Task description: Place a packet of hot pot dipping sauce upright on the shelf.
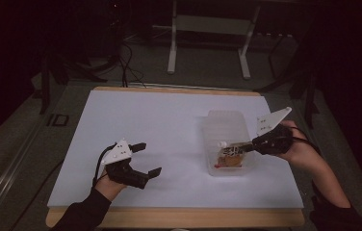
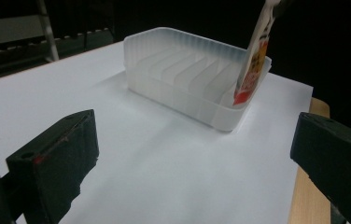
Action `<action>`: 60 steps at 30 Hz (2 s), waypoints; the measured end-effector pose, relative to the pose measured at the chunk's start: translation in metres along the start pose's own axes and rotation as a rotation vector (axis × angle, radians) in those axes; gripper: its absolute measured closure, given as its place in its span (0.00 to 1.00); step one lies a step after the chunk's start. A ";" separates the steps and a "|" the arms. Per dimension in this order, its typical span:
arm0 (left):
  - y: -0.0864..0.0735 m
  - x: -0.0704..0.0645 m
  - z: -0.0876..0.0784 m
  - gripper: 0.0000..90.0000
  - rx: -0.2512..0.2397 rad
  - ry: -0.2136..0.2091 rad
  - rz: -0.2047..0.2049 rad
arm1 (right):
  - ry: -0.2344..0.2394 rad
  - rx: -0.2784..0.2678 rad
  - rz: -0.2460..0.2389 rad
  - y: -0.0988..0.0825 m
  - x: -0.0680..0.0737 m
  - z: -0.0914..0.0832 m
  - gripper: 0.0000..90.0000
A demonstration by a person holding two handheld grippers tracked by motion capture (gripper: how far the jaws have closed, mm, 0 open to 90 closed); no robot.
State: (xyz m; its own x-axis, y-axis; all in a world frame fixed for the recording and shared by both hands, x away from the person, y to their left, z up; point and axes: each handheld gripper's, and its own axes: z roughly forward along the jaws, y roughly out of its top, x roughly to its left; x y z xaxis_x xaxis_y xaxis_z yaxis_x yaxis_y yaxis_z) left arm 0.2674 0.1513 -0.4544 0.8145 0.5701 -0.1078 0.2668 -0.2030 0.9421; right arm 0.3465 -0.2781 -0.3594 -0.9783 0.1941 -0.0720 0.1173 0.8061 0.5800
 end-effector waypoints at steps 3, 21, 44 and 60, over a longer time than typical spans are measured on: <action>-0.002 0.001 0.000 0.02 0.000 0.002 -0.001 | 0.011 0.010 0.001 -0.004 -0.001 0.008 1.00; -0.008 0.002 0.003 0.02 0.011 -0.016 -0.011 | 0.046 0.003 0.020 -0.023 0.002 0.029 0.97; -0.013 0.006 0.004 0.02 0.046 0.007 0.010 | -0.003 -0.236 0.037 -0.002 0.017 -0.012 0.57; -0.017 0.003 0.004 0.02 0.070 0.002 0.021 | 0.031 -0.340 0.068 -0.011 0.049 -0.010 0.21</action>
State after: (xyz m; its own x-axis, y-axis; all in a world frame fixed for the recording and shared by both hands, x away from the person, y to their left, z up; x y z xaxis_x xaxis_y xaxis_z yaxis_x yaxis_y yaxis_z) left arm 0.2674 0.1529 -0.4723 0.8196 0.5663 -0.0873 0.2847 -0.2703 0.9197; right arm 0.2956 -0.2828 -0.3612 -0.9755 0.2198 -0.0026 0.1236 0.5583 0.8204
